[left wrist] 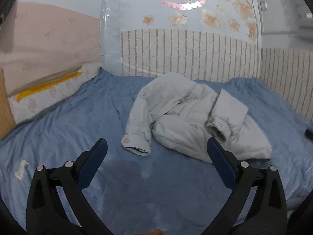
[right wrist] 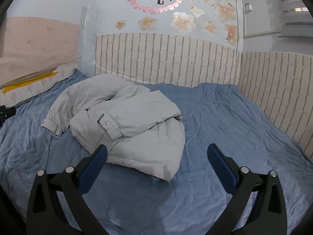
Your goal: Fold large clothes
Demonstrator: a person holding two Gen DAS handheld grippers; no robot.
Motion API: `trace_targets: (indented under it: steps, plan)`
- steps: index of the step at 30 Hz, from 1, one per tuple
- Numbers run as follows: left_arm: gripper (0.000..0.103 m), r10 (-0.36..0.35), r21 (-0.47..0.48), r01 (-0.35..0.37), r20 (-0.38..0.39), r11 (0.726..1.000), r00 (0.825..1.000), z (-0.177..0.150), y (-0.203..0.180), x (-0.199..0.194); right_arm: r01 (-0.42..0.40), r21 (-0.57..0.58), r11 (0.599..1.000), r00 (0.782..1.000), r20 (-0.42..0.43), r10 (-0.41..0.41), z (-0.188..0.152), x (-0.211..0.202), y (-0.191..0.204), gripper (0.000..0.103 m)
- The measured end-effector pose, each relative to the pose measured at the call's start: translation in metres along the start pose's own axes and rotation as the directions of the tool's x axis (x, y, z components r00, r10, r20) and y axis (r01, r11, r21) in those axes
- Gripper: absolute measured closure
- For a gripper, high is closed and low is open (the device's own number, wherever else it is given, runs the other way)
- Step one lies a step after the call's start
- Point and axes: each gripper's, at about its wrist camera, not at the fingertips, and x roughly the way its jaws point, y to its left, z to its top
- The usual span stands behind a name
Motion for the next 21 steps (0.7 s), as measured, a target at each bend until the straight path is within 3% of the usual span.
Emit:
trace_targets:
  steps: [5, 14, 21]
  plan:
    - [0.003, -0.014, 0.001, 0.014, -0.027, 1.000, 1.000, -0.001, -0.002, 0.005, -0.008, 0.038, 0.999, 1.000, 0.019, 0.008, 0.002, -0.007, -0.007, 0.001]
    - [0.003, 0.051, 0.033, -0.049, -0.042, 0.998, 0.998, -0.001, 0.000, -0.002, -0.023, 0.041, 0.999, 0.999, 0.026, 0.022, 0.004, -0.014, -0.008, 0.001]
    - [0.003, 0.048, 0.038, -0.047, -0.039, 0.998, 0.998, 0.006, -0.009, -0.008, -0.022, 0.053, 0.998, 0.999, 0.030, 0.020, 0.005, -0.022, -0.010, 0.001]
